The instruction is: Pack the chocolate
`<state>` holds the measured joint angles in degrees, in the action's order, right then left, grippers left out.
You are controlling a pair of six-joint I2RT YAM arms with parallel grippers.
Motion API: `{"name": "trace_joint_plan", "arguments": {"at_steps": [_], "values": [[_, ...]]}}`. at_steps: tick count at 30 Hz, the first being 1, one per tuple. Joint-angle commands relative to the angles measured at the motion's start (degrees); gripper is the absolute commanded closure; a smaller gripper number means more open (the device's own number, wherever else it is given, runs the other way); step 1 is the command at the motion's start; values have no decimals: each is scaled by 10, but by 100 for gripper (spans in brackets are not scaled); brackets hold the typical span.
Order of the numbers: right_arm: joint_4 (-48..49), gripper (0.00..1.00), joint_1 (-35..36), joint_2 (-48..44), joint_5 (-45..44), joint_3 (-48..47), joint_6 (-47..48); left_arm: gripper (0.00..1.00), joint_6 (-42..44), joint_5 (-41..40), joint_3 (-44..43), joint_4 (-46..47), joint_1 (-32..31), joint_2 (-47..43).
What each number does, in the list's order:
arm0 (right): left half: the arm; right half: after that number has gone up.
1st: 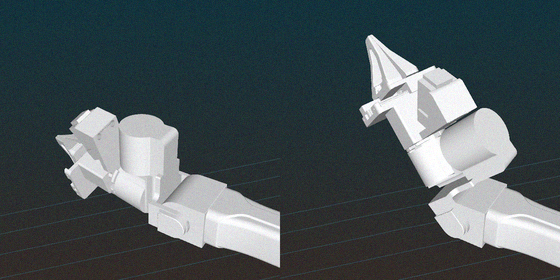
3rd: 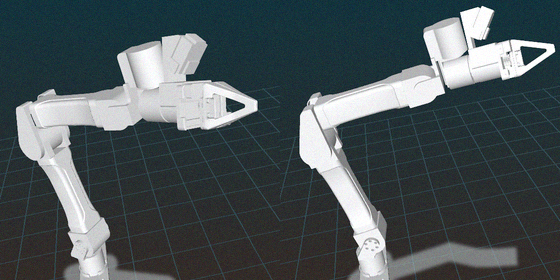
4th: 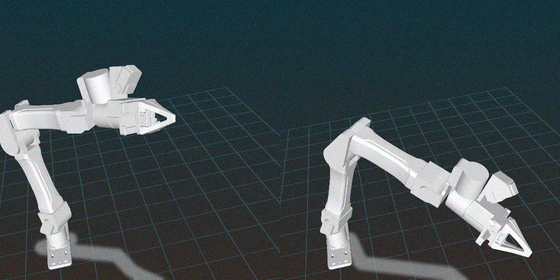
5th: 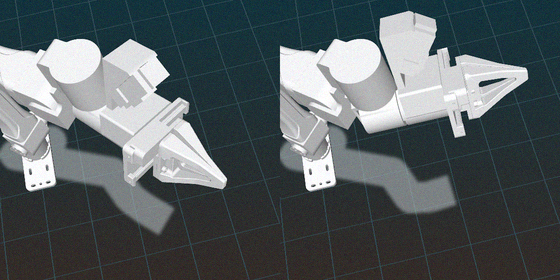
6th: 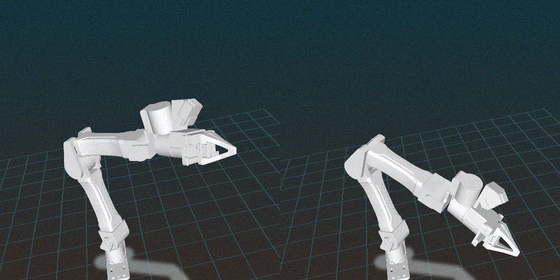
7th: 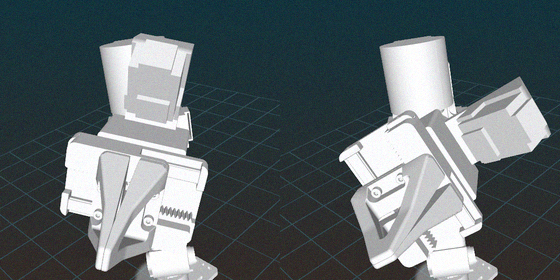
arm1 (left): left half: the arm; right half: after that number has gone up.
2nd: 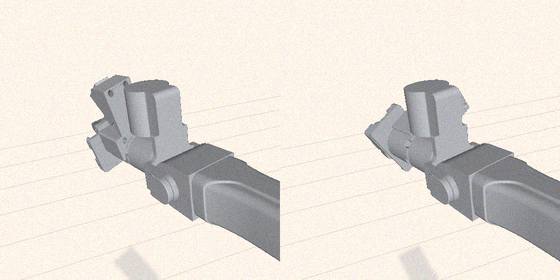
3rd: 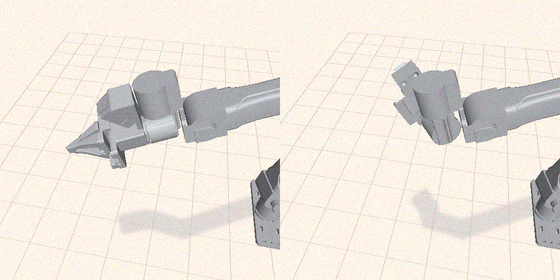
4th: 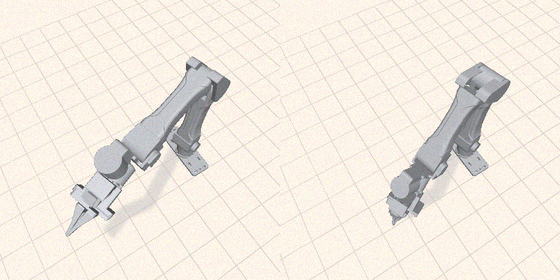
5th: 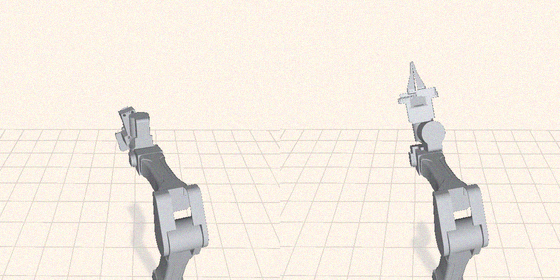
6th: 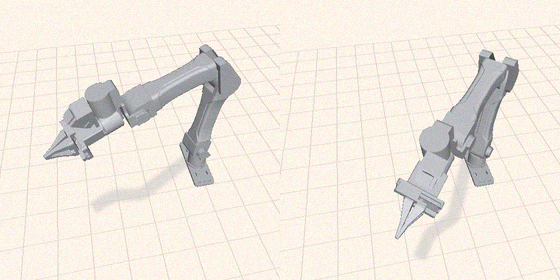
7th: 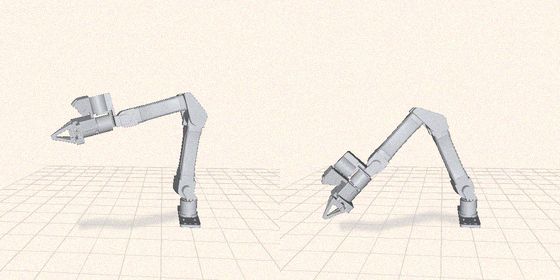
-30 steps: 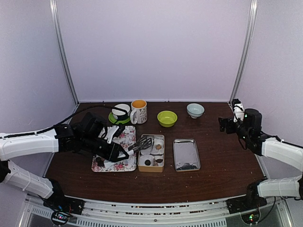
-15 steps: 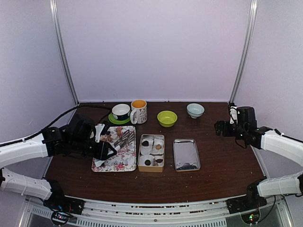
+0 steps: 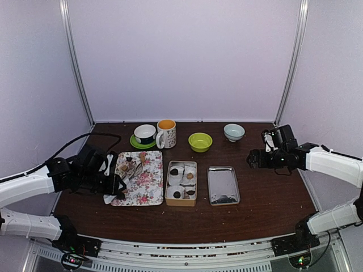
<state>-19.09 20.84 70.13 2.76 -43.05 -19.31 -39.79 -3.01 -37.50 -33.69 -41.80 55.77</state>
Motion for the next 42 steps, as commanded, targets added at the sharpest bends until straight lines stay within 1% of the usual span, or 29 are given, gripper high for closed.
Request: {"name": "trace_joint_plan", "arguments": {"at_steps": [1,7,14,17,20,24,26,31,36,42], "values": [[-38,0,40,23,1,-20,-26,66,-8,-18,12,26,4,-1],[-41,5,112,56,-12,-36,-66,67,-5,-11,30,55,4,22],[-43,17,186,95,-42,-75,-128,68,-2,-13,34,87,4,50],[-26,24,210,105,-48,-80,-153,68,-5,-7,35,113,4,67],[-9,27,231,125,-37,-86,-176,68,-22,5,42,155,4,80],[-10,33,264,167,-32,-116,-194,68,-54,10,58,203,4,98],[-13,34,280,191,-31,-133,-199,68,-62,-1,59,211,4,107],[-19,42,299,228,-44,-149,-221,68,-64,-17,54,215,4,126],[-18,52,302,253,-52,-161,-229,63,-65,-16,54,225,3,149],[-35,56,305,299,-59,-198,-235,50,-55,-21,49,227,-10,148]]}}
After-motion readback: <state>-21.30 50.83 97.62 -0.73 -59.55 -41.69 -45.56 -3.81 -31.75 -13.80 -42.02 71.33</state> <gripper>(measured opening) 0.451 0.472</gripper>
